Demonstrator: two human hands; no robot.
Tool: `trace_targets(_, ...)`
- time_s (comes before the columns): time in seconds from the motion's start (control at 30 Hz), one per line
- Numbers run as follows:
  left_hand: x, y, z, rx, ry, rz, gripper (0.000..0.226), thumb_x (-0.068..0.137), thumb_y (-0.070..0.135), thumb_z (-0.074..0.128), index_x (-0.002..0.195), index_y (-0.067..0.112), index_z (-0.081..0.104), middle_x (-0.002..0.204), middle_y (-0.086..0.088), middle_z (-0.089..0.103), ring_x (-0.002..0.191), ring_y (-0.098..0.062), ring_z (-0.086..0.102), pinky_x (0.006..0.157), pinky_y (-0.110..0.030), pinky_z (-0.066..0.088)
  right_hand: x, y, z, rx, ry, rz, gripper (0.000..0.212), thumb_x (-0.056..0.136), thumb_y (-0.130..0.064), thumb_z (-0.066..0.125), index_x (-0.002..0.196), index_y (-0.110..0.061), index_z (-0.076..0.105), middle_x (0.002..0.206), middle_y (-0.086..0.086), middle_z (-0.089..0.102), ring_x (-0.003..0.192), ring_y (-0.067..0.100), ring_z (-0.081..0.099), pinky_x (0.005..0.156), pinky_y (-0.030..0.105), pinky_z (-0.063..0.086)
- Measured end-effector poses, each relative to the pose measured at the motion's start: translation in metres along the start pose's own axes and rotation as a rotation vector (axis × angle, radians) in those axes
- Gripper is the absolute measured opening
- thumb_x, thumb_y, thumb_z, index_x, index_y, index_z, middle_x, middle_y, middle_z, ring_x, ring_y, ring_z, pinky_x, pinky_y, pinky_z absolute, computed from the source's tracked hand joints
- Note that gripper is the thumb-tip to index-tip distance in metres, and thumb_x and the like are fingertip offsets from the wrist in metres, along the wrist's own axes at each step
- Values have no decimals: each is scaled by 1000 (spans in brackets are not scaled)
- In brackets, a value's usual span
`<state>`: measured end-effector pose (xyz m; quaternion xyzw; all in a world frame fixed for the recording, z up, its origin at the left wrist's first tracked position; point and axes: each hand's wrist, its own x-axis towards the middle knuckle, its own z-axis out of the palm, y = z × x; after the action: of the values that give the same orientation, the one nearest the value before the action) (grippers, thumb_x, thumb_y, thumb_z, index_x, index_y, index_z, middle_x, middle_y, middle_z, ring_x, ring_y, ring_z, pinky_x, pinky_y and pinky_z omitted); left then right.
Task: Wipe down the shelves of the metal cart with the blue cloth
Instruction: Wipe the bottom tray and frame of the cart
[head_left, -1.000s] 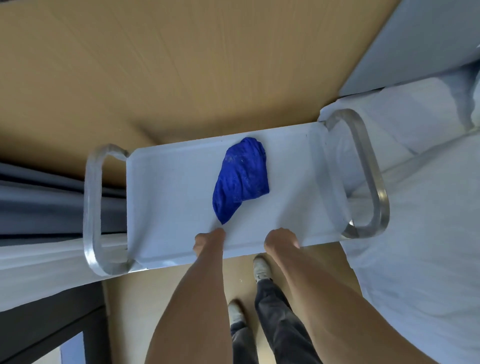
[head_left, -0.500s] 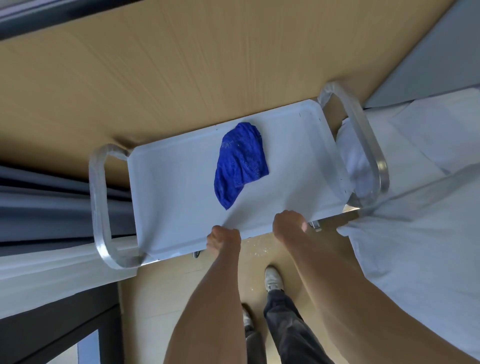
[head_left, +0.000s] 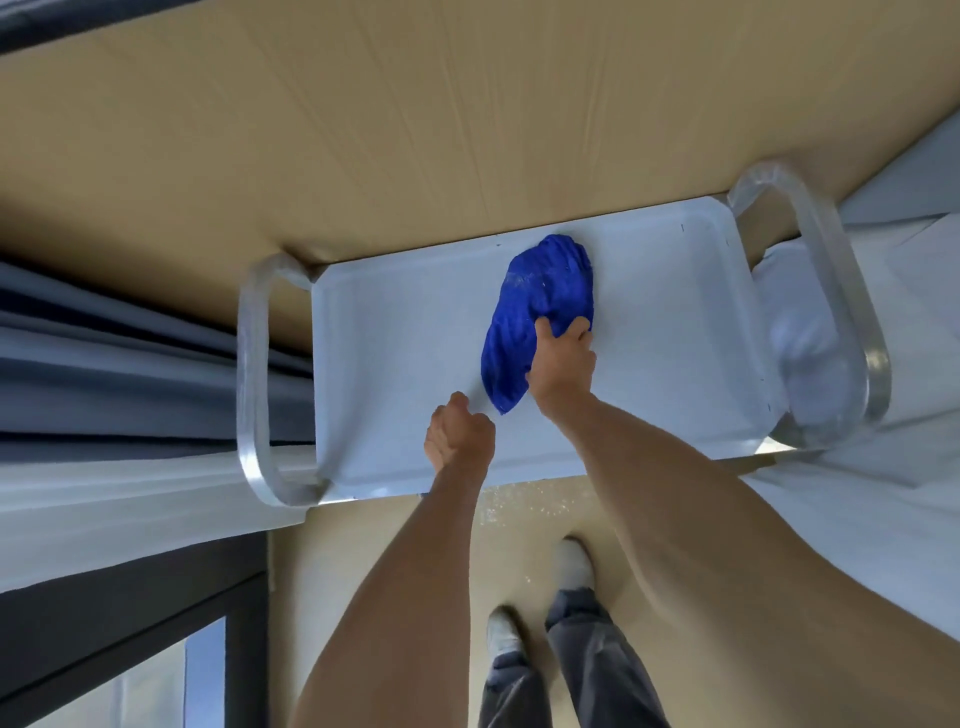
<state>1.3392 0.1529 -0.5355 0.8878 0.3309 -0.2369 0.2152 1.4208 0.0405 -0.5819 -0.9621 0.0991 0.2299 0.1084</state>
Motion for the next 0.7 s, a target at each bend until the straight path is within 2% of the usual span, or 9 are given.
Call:
trace_targets(0.07,-4,-16,1,-21,-30,32,40,89,14,48,127,20,57,118,-5,63,102,-26,61,78,-29,42,1,-7,-1,49,89,10,52,83,-11,69,131,-16,48,135,23,39,106,31,52,88,37,44)
trace_targets(0.13,-7,-31,-2,-73,-56,2,44,86,12,46,126,23,61,117,-5,64,99,-29,63,81,-29,49,-9,-17,0,236,163,58,29,85,-4,60,113,-9,56,119,16,50,88,28,54,80,36,45)
trace_targets(0.2,-12,-42,-8,-154,-60,-74,48,82,8,42,122,23,64,115,-6,65,94,-33,66,83,-35,56,-33,-27,7,468,173,130,19,83,-3,56,102,-6,56,106,12,52,79,27,52,70,36,44)
trace_targets(0.3,-22,-58,-12,-259,-156,-195,36,90,12,43,121,9,61,112,-12,65,98,-36,65,85,-38,55,-82,-27,27,677,151,121,7,78,-6,53,82,-11,50,86,8,54,70,25,47,61,32,35)
trace_targets(0.43,-50,-75,-18,-673,-327,-379,37,92,37,48,115,7,53,89,-14,65,64,-24,58,56,-26,40,-159,0,45,800,49,151,24,69,-14,51,53,-15,34,51,0,38,54,20,33,49,29,24)
trace_targets(0.53,-77,-92,-16,-891,-535,-419,50,88,53,59,113,10,56,104,-14,69,77,-26,64,61,-28,46,-216,16,58,673,-258,142,18,66,-16,45,49,-14,38,50,1,41,52,19,35,50,29,27)
trace_targets(0.63,-93,-142,25,-874,-622,-465,70,59,46,86,115,12,59,105,-12,70,90,-29,70,73,-37,57,-263,31,96,598,-444,204,26,78,-1,44,55,-13,41,56,1,47,59,21,45,55,27,34)
trace_targets(0.67,-102,-158,35,-856,-594,-495,68,57,37,87,113,11,60,101,-12,71,84,-28,70,71,-36,57,-275,36,109,626,-469,226,27,79,0,43,56,-14,41,56,1,47,60,21,44,54,27,34)
trace_targets(0.7,-110,-168,42,-800,-506,-507,48,64,26,81,104,9,61,91,-13,69,74,-27,67,66,-34,55,-286,39,122,635,-504,228,29,81,0,42,58,-16,40,58,-1,45,62,20,43,54,26,34)
